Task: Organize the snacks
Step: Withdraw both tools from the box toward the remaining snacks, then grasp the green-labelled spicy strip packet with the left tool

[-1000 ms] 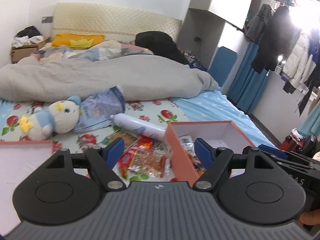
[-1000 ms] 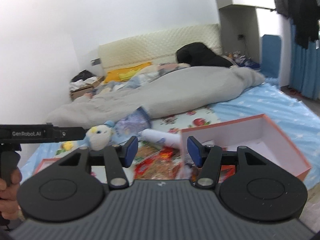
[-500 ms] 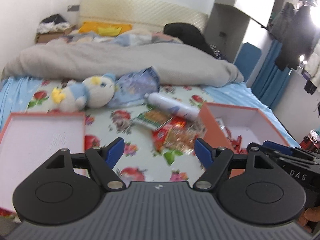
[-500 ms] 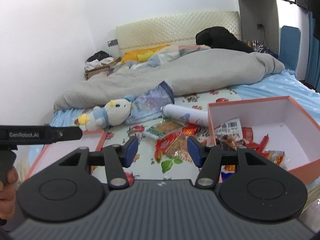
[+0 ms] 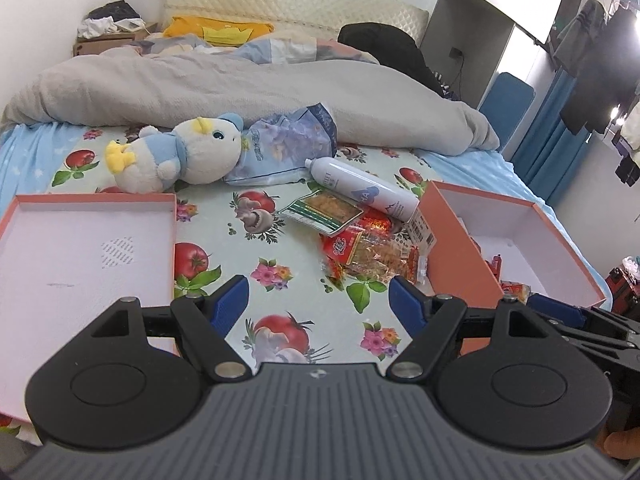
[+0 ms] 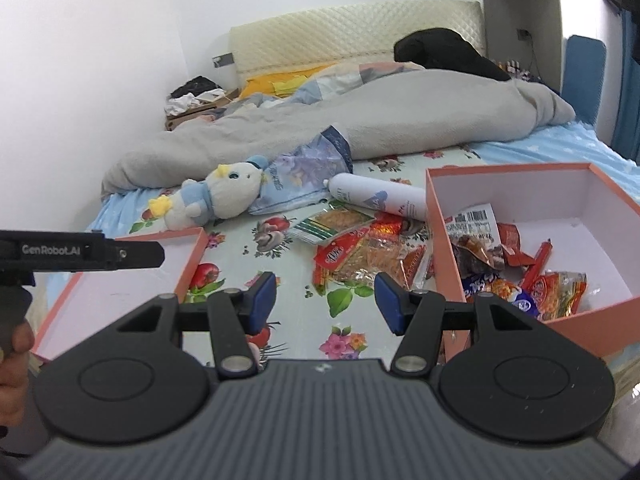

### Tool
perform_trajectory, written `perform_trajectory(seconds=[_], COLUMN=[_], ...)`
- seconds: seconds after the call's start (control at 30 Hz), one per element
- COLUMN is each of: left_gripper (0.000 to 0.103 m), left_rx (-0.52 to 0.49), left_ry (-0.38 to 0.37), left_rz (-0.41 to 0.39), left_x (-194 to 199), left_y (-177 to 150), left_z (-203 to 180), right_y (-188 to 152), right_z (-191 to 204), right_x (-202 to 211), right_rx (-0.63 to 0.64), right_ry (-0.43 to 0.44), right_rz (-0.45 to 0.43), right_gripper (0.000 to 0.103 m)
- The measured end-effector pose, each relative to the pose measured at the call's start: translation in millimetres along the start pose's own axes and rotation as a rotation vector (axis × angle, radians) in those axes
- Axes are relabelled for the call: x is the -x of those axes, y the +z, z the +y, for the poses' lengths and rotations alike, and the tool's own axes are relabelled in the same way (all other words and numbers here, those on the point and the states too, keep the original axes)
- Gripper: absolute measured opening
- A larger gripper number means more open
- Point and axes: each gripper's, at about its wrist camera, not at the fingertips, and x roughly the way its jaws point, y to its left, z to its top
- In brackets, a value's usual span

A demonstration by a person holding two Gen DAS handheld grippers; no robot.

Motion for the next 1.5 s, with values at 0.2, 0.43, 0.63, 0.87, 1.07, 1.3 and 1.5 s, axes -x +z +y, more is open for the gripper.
perform_trajectory(seconds=[0.2,0.43,0.63,0.87,1.07,1.3,1.5], left_gripper=[0.081,0.081,0.081,0.081,0.081,0.089,0.09], left_rx=[0.008,0.001,-0.019,-0.058,-0.088,-0.146,-0.176], left_ry=[-0.005,-0.021,-0.028,-0.015,0.015,0.043,-0.01], left_rz=[0.029,0.054,0.065,0.085,0.11,0.139,0.156], left_x=[-27.1,-58.8,-81.9,-115.0,-149.5,-194.6,-236.1], left_y=[4.3,9.4,15.1,21.2,29.4,39.7,51.9], left_z=[10.4,17.3,19.8,24.0,27.2,26.9,20.9], right_y=[-4.1,-4.5,-5.9,-6.1,-4.4,-0.2,0.0], right_z=[1.3,1.8,3.6,8.3,8.6,3.8,-1.5], right_x=[-18.8,-37.7,-57.3,-79.6,-106.5,-142.4,-178.2], right_rx=[0.002,0.005,0.02,0.059,0.087,0.135,0.17], right_ry=[-0.012,-0.037,-0.046,-0.016,-0.024,-0.062,-0.117], right_rz=[0.022,0.031,0.04,0.053,0.054,0.062,0.079], right_gripper=[0.057,0.057,0.057,0.057,0.057,0.058,0.083])
